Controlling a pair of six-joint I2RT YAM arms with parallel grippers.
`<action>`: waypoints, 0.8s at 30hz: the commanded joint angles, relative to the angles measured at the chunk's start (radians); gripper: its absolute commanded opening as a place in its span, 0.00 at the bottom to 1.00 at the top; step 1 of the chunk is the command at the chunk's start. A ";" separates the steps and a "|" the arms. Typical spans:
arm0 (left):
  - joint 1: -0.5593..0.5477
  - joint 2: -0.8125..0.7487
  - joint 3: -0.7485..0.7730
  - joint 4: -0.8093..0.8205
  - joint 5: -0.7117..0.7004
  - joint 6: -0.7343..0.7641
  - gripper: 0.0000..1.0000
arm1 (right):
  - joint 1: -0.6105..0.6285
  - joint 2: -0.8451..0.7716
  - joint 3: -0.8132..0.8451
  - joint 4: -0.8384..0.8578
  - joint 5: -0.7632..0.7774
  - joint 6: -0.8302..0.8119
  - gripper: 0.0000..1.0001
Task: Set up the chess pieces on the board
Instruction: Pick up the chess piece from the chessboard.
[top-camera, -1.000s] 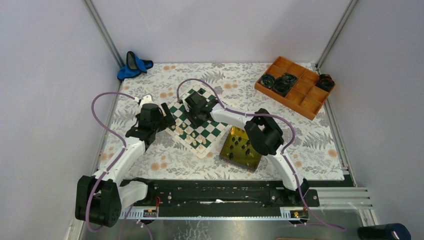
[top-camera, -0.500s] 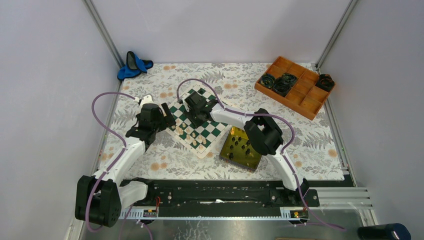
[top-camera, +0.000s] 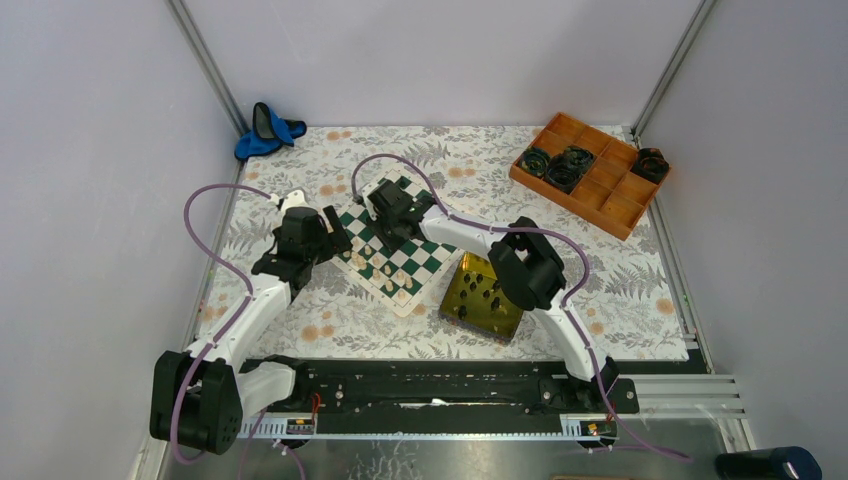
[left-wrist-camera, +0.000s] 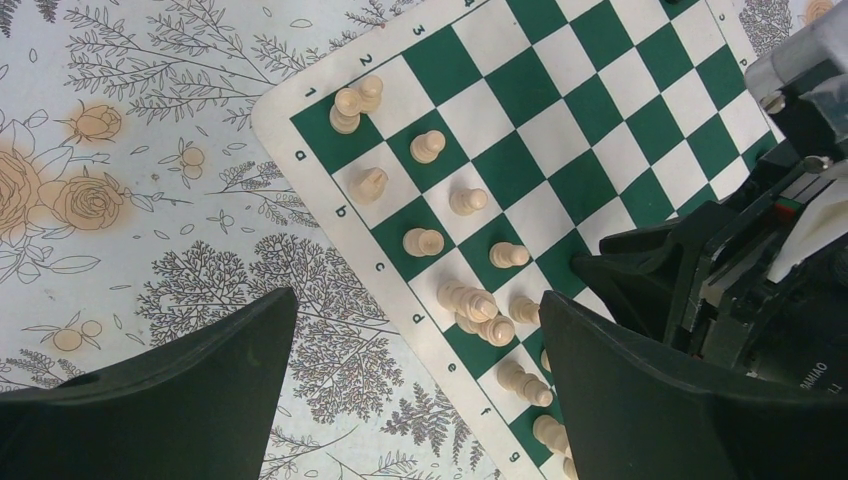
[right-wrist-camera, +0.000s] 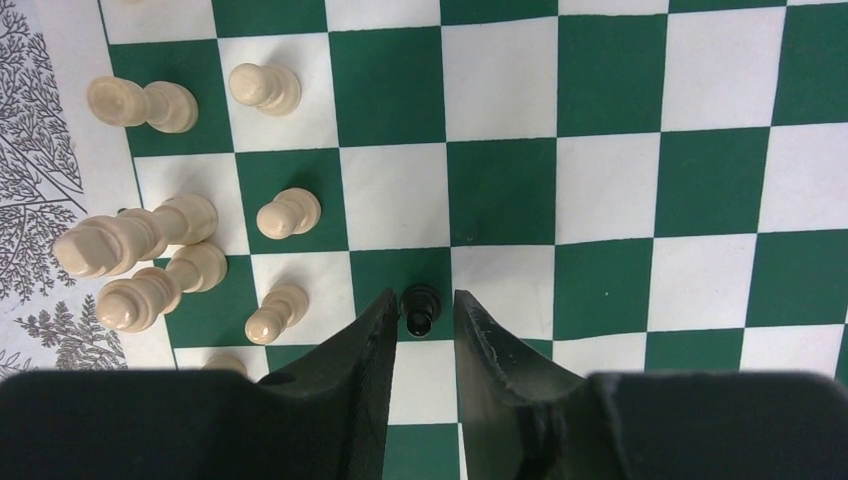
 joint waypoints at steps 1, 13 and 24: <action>-0.011 0.004 0.000 0.039 -0.002 0.004 0.99 | -0.002 0.008 0.041 0.001 0.004 -0.011 0.32; -0.015 0.006 0.002 0.039 -0.003 0.003 0.99 | -0.004 -0.003 0.028 0.005 0.009 -0.013 0.15; -0.018 0.009 0.001 0.041 -0.005 0.003 0.99 | -0.014 -0.074 -0.011 0.032 0.067 -0.012 0.08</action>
